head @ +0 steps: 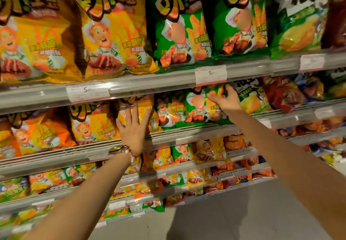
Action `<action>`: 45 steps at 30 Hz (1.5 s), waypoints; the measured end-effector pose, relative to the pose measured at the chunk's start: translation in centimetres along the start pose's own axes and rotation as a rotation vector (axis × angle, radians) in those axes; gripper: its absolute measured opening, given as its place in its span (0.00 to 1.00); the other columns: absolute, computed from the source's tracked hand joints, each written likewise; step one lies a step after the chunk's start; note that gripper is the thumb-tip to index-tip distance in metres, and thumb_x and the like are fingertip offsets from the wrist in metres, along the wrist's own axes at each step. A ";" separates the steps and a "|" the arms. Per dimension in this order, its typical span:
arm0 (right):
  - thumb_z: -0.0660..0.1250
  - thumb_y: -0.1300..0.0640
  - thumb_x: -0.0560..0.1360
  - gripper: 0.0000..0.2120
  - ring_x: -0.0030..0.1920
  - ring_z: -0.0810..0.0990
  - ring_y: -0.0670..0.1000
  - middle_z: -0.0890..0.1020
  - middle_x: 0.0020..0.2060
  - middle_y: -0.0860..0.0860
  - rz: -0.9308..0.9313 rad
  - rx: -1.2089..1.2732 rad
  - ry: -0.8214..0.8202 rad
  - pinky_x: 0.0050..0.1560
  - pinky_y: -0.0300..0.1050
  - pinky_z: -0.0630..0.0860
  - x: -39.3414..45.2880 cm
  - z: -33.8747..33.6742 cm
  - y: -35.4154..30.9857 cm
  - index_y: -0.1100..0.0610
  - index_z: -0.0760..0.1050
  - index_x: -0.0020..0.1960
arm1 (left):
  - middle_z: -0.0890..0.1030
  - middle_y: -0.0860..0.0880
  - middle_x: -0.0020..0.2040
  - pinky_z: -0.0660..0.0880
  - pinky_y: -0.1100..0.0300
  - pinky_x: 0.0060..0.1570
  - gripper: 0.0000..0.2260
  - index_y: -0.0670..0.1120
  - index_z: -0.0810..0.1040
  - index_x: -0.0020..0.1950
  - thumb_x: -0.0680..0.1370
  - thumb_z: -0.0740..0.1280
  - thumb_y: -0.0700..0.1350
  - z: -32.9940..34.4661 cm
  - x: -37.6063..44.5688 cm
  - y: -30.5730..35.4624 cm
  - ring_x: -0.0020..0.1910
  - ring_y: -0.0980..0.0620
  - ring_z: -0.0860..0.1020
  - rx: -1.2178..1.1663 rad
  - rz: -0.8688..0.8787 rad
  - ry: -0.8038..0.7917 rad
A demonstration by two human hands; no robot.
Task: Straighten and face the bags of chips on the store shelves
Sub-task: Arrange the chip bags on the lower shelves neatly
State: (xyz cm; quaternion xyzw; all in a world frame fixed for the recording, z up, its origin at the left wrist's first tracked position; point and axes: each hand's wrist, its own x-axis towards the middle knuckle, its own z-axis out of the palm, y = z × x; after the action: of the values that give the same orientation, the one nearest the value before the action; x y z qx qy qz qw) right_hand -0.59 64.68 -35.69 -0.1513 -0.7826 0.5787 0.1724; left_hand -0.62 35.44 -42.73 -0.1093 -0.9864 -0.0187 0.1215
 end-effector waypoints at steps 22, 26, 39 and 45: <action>0.69 0.41 0.69 0.38 0.65 0.65 0.57 0.68 0.61 0.59 -0.139 -0.298 -0.051 0.62 0.47 0.65 -0.2 2.8 4.9 0.64 0.63 0.68 | 0.53 0.36 0.77 0.60 0.30 0.64 0.44 0.52 0.53 0.79 0.70 0.70 0.29 1.8 1.0 -0.5 0.74 0.33 0.55 0.049 -0.002 0.144; 0.75 0.43 0.66 0.50 0.77 0.45 0.58 0.51 0.75 0.60 -0.230 -0.377 -0.077 0.74 0.56 0.54 -1.3 3.8 6.2 0.60 0.52 0.76 | 0.60 0.33 0.75 0.63 0.27 0.59 0.54 0.52 0.55 0.77 0.59 0.75 0.24 3.0 0.8 -0.7 0.71 0.29 0.61 0.080 0.039 0.311; 0.65 0.43 0.75 0.31 0.68 0.67 0.64 0.64 0.65 0.75 -0.693 -0.390 0.218 0.65 0.70 0.64 -1.4 5.5 10.5 0.63 0.69 0.69 | 0.70 0.37 0.71 0.44 0.25 0.62 0.41 0.51 0.70 0.73 0.62 0.81 0.52 6.6 0.9 5.6 0.71 0.33 0.65 0.058 0.291 0.412; 0.61 0.37 0.75 0.30 0.74 0.51 0.48 0.65 0.71 0.60 -0.785 -0.403 0.168 0.75 0.59 0.49 -0.5 5.1 11.7 0.51 0.66 0.72 | 0.69 0.39 0.71 0.43 0.25 0.63 0.41 0.55 0.63 0.76 0.66 0.79 0.51 7.5 1.3 5.3 0.69 0.37 0.67 0.152 0.263 0.414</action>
State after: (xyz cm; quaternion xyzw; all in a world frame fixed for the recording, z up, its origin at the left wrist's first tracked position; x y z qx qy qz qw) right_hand -2.01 63.46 -48.32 0.0802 -0.8612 0.2909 0.4091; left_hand -2.43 41.31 -49.68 -0.2209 -0.9164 0.0494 0.3301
